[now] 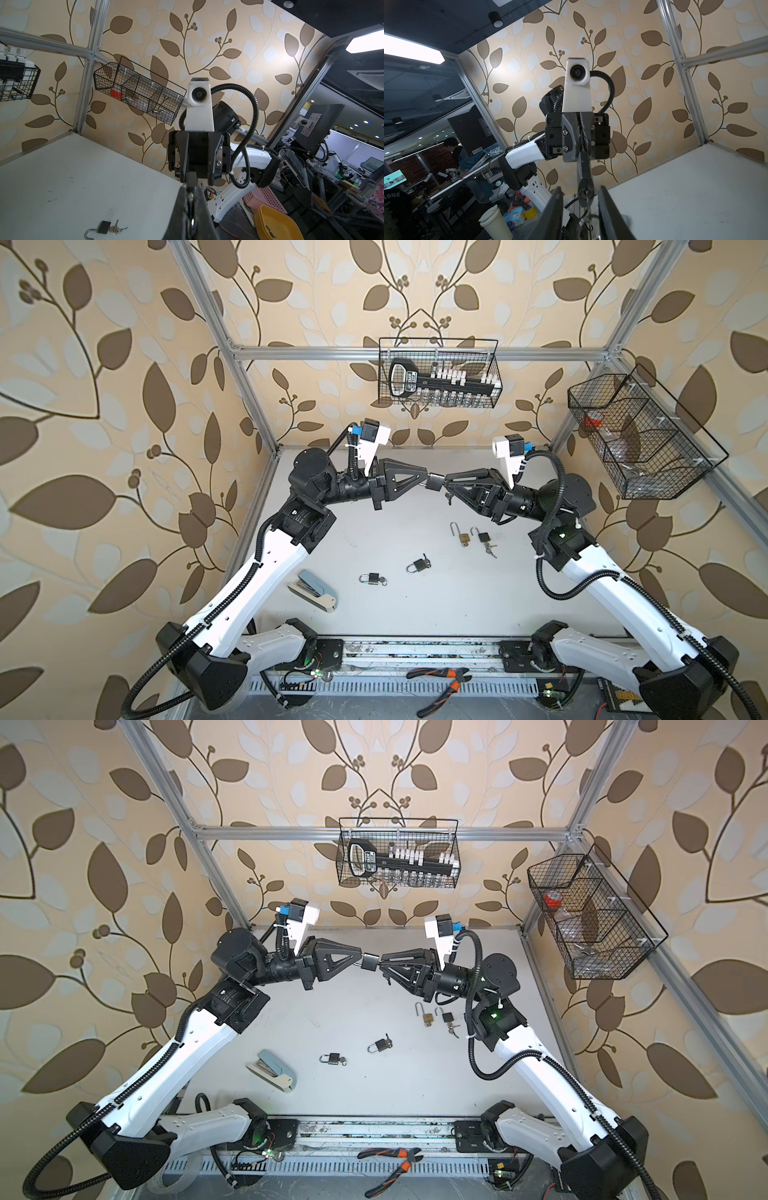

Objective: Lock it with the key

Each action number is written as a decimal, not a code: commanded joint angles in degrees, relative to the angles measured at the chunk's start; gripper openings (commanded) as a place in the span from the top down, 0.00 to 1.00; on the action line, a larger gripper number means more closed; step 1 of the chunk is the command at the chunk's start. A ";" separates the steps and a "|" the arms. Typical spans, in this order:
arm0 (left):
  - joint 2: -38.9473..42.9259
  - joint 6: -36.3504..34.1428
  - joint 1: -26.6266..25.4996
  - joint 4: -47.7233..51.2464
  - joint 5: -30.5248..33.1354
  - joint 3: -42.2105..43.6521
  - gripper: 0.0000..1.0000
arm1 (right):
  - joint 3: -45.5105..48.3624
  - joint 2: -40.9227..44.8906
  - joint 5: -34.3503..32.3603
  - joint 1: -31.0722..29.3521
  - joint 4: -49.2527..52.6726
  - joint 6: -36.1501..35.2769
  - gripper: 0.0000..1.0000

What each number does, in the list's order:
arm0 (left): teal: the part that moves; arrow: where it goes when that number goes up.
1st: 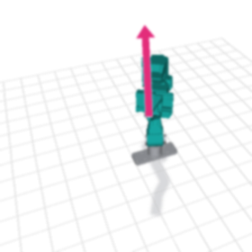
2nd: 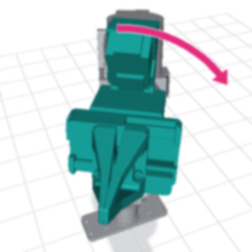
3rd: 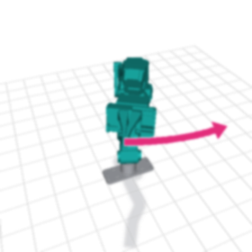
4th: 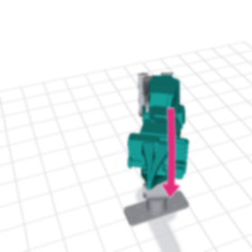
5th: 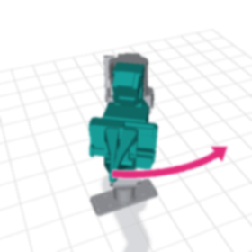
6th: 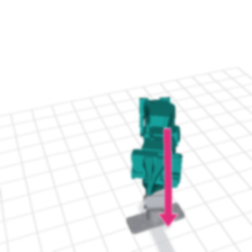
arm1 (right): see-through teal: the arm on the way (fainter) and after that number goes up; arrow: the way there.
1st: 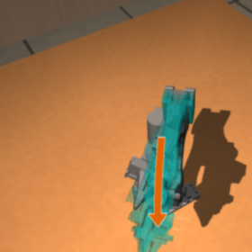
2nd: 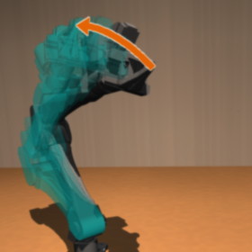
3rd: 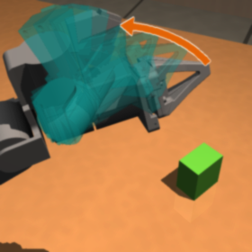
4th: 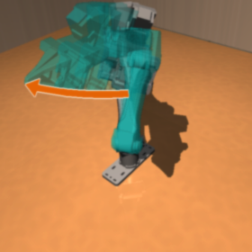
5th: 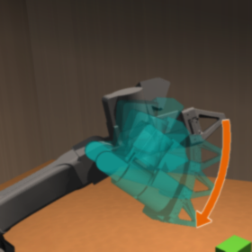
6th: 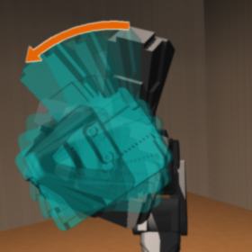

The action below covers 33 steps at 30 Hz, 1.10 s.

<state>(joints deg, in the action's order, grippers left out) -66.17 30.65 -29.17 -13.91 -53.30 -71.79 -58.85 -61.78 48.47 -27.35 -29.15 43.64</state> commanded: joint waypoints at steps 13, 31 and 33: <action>0.65 -0.20 0.25 -4.00 -0.28 -0.20 1.00 | 0.59 2.84 -0.40 -0.29 -0.30 -1.44 0.99; 2.87 -13.04 5.61 18.04 -2.05 -4.42 1.00 | 3.33 10.69 -5.53 1.29 19.07 -19.81 1.00; 0.49 -22.37 5.53 34.97 2.35 -10.05 1.00 | 4.07 11.60 -11.48 1.27 25.90 -26.00 1.00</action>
<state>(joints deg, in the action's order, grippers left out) -64.84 22.41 -23.62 1.65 -54.46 -74.65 -55.75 -51.24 43.22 -26.22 -13.78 28.40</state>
